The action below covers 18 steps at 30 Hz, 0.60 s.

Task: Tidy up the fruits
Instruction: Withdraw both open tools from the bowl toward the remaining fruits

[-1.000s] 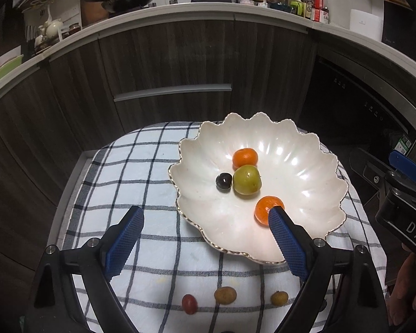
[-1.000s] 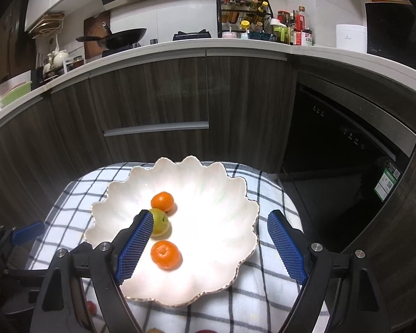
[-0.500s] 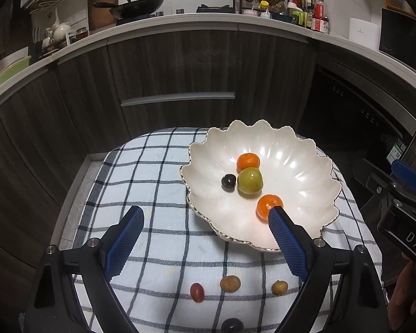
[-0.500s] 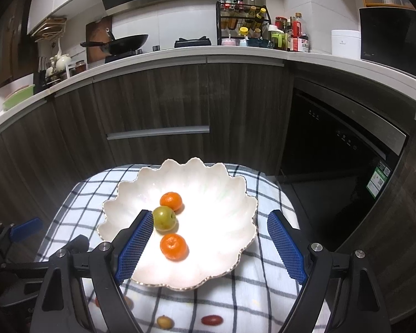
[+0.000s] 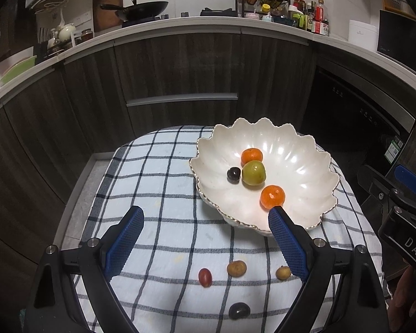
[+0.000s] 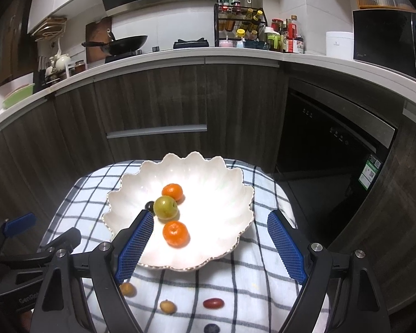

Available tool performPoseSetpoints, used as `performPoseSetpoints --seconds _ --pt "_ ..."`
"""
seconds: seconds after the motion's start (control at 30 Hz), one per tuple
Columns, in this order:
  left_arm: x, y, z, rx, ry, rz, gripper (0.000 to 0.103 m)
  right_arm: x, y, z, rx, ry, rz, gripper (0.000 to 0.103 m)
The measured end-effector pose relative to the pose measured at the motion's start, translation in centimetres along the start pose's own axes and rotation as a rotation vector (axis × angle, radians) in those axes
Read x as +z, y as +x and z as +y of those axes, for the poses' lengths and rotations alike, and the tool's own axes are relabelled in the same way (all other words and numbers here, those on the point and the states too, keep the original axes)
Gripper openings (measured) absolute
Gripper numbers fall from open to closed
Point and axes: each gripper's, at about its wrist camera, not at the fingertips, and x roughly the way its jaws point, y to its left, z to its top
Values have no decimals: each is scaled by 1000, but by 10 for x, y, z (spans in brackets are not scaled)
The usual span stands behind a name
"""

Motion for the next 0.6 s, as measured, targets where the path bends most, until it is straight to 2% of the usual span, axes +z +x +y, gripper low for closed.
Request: performPoseSetpoints --seconds 0.6 --pt "-38 -14 1 -5 16 5 92 -37 -25 -5 -16 21 18 85"
